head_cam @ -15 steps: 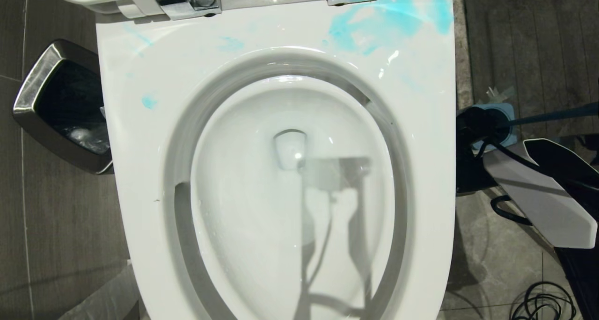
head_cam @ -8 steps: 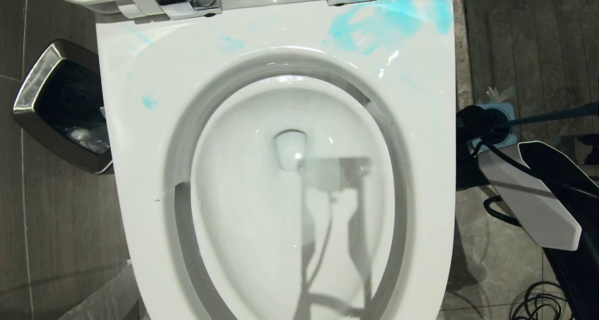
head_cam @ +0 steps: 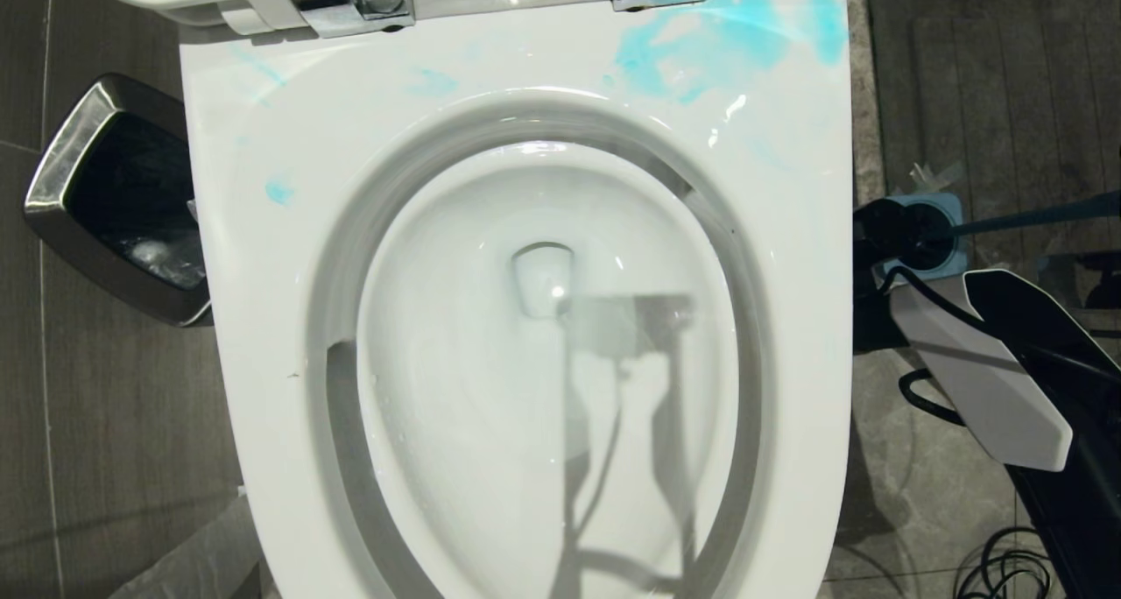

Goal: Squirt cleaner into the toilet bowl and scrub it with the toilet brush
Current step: Pour in the cleaning agent

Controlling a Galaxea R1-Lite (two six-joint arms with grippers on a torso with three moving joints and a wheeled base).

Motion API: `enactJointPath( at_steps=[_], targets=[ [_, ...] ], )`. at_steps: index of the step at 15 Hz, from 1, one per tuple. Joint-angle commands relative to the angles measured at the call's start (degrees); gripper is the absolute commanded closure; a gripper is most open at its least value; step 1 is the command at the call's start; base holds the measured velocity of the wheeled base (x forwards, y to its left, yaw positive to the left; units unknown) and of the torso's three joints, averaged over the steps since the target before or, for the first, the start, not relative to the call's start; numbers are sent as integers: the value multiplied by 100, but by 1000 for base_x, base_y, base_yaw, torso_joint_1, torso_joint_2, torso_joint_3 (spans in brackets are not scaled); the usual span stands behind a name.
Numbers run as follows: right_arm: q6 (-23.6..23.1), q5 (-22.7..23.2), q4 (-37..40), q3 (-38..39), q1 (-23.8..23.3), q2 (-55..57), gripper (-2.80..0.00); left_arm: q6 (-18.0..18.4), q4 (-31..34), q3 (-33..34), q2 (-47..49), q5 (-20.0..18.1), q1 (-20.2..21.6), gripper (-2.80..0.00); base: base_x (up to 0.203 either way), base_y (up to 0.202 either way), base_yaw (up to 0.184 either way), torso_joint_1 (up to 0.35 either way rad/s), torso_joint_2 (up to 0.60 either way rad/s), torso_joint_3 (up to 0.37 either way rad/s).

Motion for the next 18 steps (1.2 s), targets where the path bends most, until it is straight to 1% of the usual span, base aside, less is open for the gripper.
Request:
enactJointPath(
  at_steps=[1, 3, 10, 11, 15, 18],
  targets=[
    [-13, 10, -48, -85, 4, 15, 0, -2, -1, 0, 5, 3, 1, 0, 0, 0, 0, 0, 0, 0],
    [-12, 10, -48, -211, 4, 24, 0, -2, -1, 0, 5, -1, 1, 0, 0, 0, 0, 0, 0, 0],
    [-12, -50, -48, -121, 4, -403, 0, -2, -1, 0, 5, 3, 1, 0, 0, 0, 0, 0, 0, 0],
    [-12, -51, -41, -30, 4, -531, 0, -2, -1, 0, 5, 3, 1, 0, 0, 0, 0, 0, 0, 0],
    [-12, -84, 1, 721, -2, -1293, 0, -2, -1, 0, 5, 3, 1, 0, 0, 0, 0, 0, 0, 0],
    [-7, -155, 195, 1329, 3, -2077, 0, -2, -1, 0, 5, 3, 1, 0, 0, 0, 0, 0, 0, 0]
  ],
)
